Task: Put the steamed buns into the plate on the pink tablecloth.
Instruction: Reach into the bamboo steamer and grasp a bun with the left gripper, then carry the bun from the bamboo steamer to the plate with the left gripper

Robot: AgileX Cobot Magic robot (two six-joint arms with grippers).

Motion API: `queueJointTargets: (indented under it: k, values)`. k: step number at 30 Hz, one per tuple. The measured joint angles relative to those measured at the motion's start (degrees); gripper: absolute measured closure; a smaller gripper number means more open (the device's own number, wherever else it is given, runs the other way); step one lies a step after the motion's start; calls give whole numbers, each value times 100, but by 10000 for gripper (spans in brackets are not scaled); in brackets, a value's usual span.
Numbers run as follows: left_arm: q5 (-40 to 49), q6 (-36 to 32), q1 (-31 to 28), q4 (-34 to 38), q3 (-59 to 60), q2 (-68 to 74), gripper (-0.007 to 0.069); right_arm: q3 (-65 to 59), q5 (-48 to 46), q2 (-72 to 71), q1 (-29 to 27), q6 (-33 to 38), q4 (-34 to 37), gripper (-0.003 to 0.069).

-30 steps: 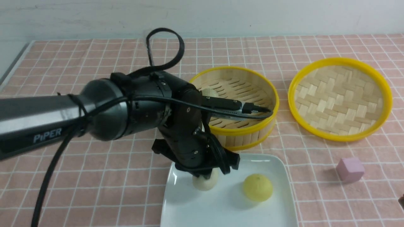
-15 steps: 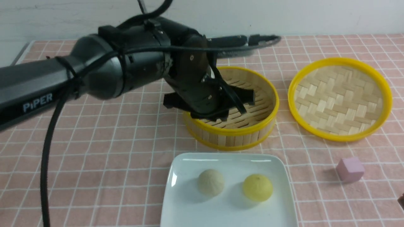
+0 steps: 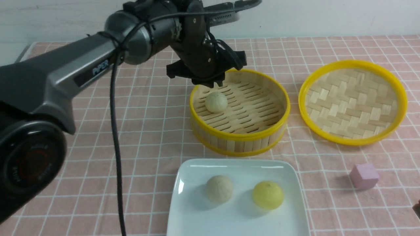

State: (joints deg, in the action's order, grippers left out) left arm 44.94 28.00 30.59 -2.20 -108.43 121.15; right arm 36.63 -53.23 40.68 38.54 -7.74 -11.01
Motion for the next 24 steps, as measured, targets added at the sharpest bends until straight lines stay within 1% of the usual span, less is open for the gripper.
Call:
queueJointTargets:
  k: [1,2,5,7,9,11,13,14,16,17,18,19,20,21,22,24]
  values:
    - [-25,0,0,-112,-7,72,364,0,0,0,0,0,0,575]
    - [-109,0,0,-260,-14,178,305,0,0,0,0,0,0,573]
    - [-322,0,0,-433,-14,391,212,0,0,0,0,0,0,569]
    - [-491,0,0,-451,-19,509,180,0,0,0,0,0,12,568]
    - [-621,0,0,-428,-25,640,175,0,0,0,0,0,27,566]
    - [-648,25,0,-364,-25,716,193,0,5,0,0,0,27,566]
    - [-647,157,0,-218,-25,814,300,0,5,0,0,0,27,566]
    - [-626,197,0,-175,-38,813,386,0,5,0,0,0,27,565]
    - [-537,201,0,-147,-88,748,515,0,5,0,0,0,31,562]
    - [-519,188,0,-148,-94,748,526,0,5,0,0,0,31,562]
    - [-404,134,0,-116,-136,698,563,0,5,0,0,0,31,562]
    - [-291,75,0,-74,-174,626,580,0,5,0,0,0,31,562]
    - [-142,-24,0,-40,-219,563,590,0,5,0,0,0,38,561]
    - [246,-218,13,-4,-350,360,595,0,5,0,0,0,51,559]
    - [246,-241,16,4,-350,333,595,0,5,0,0,0,54,559]
    - [766,-521,51,33,-530,-114,595,0,5,0,0,0,57,555]
